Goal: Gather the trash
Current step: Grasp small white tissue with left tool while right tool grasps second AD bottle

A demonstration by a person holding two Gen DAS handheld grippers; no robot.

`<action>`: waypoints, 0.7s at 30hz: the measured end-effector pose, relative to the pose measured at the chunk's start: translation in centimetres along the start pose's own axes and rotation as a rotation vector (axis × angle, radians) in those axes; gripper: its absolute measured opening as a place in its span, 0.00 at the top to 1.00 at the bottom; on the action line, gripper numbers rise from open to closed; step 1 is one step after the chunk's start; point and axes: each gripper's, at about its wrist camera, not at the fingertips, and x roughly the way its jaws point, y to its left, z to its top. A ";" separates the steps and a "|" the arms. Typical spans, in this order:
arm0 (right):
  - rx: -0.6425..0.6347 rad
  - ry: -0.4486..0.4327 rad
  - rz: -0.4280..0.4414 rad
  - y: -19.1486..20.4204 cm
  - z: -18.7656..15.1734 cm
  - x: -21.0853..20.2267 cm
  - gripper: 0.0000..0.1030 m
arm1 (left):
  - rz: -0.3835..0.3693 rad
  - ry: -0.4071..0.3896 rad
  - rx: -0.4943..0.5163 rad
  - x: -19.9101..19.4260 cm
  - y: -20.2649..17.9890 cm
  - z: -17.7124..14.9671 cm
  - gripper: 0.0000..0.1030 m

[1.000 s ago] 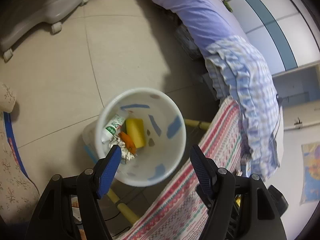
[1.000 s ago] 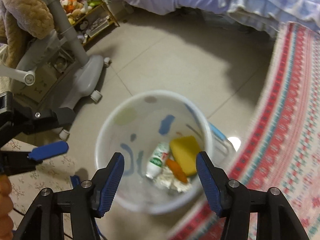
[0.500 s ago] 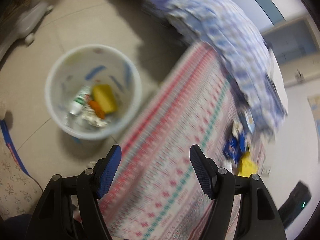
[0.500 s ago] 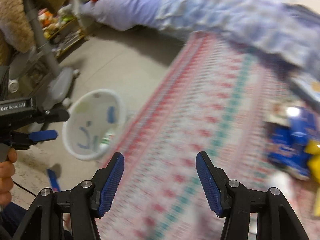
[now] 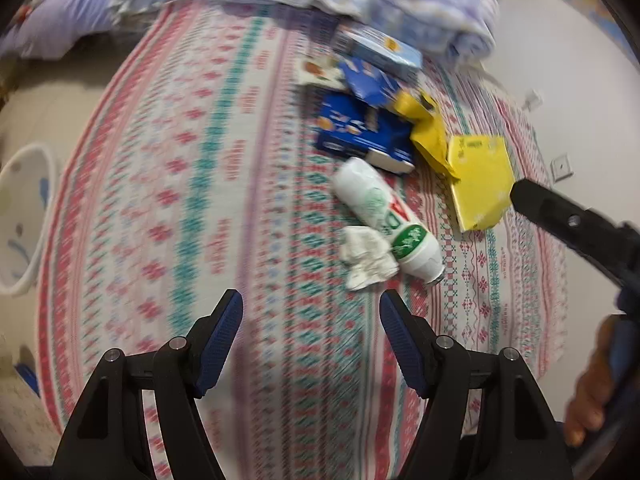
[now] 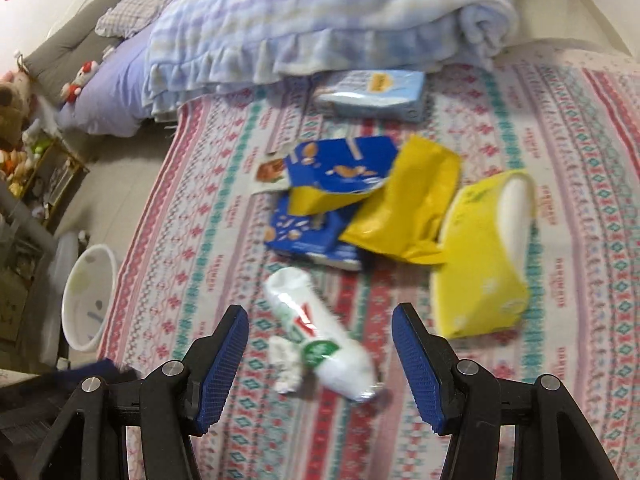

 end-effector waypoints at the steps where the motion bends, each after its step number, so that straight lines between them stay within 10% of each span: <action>1: 0.005 0.001 0.001 -0.4 0.0 -0.1 0.37 | 0.006 -0.001 0.008 0.5 -0.4 0.2 0.29; 11: 0.019 0.005 -0.012 -2.2 -0.4 -0.8 0.37 | 0.050 -0.007 0.068 4.3 -3.3 1.4 0.31; 14: 0.018 0.004 -0.018 -2.8 -0.5 -1.0 0.37 | 0.017 0.009 0.057 5.0 -2.8 1.8 0.79; 21: 0.019 0.016 -0.040 -3.8 -0.5 -0.7 0.37 | -0.006 -0.014 0.015 3.1 -0.8 1.9 0.86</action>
